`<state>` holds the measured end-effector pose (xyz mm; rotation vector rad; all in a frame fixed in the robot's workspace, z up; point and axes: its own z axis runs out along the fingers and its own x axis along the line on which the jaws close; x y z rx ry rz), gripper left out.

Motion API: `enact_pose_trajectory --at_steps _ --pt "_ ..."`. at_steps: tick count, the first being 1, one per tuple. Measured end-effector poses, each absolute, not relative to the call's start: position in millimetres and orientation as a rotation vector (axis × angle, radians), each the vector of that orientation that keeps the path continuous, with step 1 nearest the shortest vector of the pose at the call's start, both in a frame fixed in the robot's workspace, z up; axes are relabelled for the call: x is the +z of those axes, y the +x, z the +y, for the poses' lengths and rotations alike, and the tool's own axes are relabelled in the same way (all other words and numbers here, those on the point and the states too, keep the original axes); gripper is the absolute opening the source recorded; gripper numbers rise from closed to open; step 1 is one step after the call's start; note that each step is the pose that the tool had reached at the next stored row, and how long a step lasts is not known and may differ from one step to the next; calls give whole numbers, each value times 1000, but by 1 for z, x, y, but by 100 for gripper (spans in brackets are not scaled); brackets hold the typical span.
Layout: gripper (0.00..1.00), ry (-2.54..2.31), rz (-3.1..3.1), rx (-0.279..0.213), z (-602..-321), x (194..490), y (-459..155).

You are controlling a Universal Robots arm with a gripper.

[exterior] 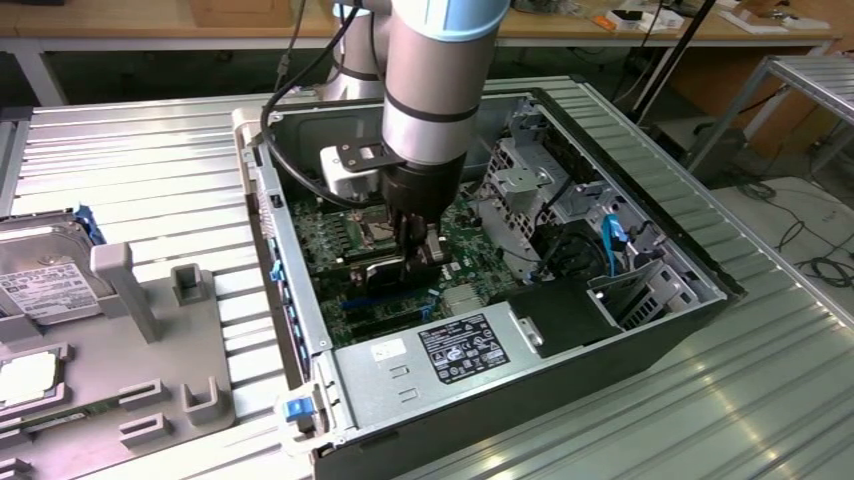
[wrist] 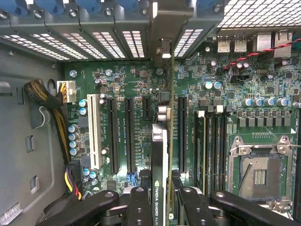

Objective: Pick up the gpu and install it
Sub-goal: 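Insert the gpu into the slot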

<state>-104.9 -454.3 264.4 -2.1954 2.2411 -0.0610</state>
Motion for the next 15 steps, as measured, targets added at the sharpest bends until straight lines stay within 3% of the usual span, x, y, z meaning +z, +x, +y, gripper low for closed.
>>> enact_pose_trajectory --at_steps 15 --pt "27 -2202 2234 -61 -451 264 -105"
